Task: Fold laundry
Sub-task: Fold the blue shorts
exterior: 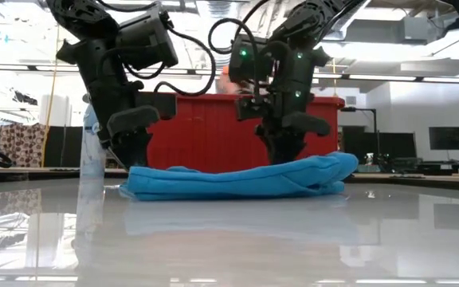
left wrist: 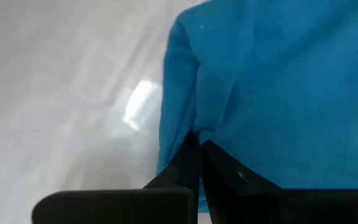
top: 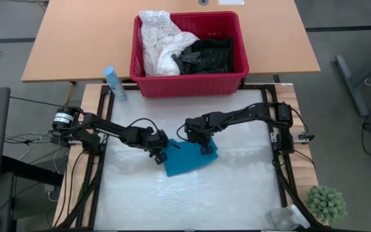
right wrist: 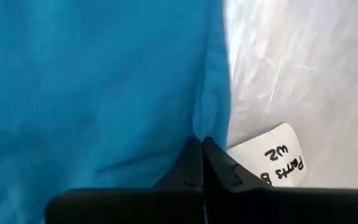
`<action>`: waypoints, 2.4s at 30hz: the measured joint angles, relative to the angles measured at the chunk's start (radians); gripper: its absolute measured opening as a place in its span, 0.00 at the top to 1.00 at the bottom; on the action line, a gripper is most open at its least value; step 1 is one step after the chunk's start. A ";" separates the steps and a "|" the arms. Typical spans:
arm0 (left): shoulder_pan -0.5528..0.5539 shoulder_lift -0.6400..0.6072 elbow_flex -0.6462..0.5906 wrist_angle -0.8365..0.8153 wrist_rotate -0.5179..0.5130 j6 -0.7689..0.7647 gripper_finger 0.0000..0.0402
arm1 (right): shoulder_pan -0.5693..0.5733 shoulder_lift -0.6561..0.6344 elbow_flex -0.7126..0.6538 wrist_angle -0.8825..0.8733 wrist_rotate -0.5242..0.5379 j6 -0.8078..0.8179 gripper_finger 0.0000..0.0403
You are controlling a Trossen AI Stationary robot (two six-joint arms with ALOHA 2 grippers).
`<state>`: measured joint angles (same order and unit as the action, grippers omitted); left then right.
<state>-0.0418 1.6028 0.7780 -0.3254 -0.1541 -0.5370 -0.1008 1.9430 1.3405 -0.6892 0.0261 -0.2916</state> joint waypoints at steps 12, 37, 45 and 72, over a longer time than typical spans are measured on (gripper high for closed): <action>0.000 0.001 0.190 -0.155 0.059 0.106 1.00 | -0.032 0.001 0.119 -0.092 0.002 0.011 0.96; 0.023 0.000 0.177 -0.331 -0.300 0.053 1.00 | -0.215 0.010 0.094 0.026 -0.054 0.263 0.76; 0.057 -0.108 0.224 -0.242 -0.296 0.193 0.94 | -0.249 0.007 0.123 0.020 -0.054 0.242 0.51; 0.535 0.083 0.300 0.146 0.592 0.766 0.66 | -0.227 -0.019 0.170 -0.531 -0.367 0.341 0.41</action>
<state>0.4933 1.6853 1.0776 -0.1790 0.4382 0.2294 -0.3276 1.9237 1.5106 -1.2206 -0.3412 0.0498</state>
